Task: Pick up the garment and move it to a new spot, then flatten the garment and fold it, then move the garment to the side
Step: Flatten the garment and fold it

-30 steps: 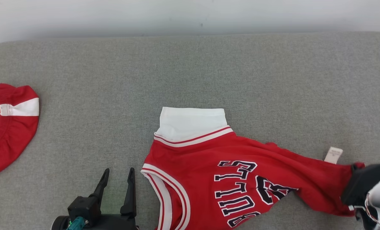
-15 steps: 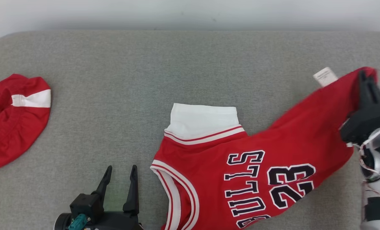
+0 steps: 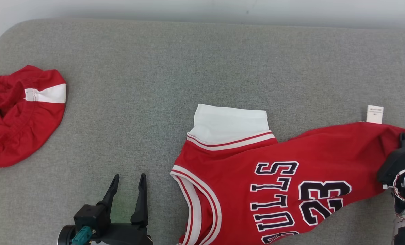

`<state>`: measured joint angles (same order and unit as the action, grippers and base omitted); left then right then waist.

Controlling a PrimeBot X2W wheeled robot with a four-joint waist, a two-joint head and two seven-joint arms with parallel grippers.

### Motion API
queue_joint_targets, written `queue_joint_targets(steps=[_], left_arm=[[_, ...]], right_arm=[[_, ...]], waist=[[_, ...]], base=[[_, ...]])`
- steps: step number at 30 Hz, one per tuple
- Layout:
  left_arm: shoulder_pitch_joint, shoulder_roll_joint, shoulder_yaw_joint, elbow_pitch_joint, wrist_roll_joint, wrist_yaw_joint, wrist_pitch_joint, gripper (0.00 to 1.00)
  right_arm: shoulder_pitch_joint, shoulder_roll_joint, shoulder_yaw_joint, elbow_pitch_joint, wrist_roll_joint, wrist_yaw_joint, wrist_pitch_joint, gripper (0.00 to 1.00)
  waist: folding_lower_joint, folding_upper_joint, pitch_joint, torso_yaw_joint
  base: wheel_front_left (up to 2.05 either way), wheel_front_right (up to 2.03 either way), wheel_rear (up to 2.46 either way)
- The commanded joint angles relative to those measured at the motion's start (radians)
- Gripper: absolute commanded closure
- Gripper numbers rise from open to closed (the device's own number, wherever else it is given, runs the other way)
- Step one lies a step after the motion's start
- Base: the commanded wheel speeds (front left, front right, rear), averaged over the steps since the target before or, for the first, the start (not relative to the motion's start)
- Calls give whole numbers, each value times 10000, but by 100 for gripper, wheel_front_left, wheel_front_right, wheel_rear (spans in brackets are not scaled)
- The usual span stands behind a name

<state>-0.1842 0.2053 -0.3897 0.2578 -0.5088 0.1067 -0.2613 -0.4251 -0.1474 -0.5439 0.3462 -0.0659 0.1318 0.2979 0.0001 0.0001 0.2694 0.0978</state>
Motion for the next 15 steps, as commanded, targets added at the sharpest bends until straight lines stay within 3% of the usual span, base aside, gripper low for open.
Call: queue_joint_targets(steps=[1, 2, 3, 9, 15], left_arm=[[-81, -12, 13, -8, 36, 16, -44, 0], [-90, -12, 19, -1, 43, 8, -45, 0], [-96, -8, 24, 4, 47, 7, -45, 0], [-13, -21, 45, 81, 50, 3, -49, 0], [275, -51, 165, 79, 71, 63, -51, 0]], right_arm=[[-101, 97, -72, 89, -66, -23, -35, 91], [-142, 151, -172, 212, -134, -23, -58, 62], [-225, 205, -274, 292, -161, -23, -112, 0], [-93, 482, -656, 307, 40, -24, -403, 0], [992, 811, -636, -943, 756, -24, -732, 0]], waist=[[-1, -1, 39, 15], [-1, -1, 51, 15], [-1, -1, 62, 10], [-1, -1, -104, -33], [-1, -1, -640, -215]], base=[[0, 0, 0], [0, 0, 0], [0, 0, 0], [0, 0, 0], [0, 0, 0]])
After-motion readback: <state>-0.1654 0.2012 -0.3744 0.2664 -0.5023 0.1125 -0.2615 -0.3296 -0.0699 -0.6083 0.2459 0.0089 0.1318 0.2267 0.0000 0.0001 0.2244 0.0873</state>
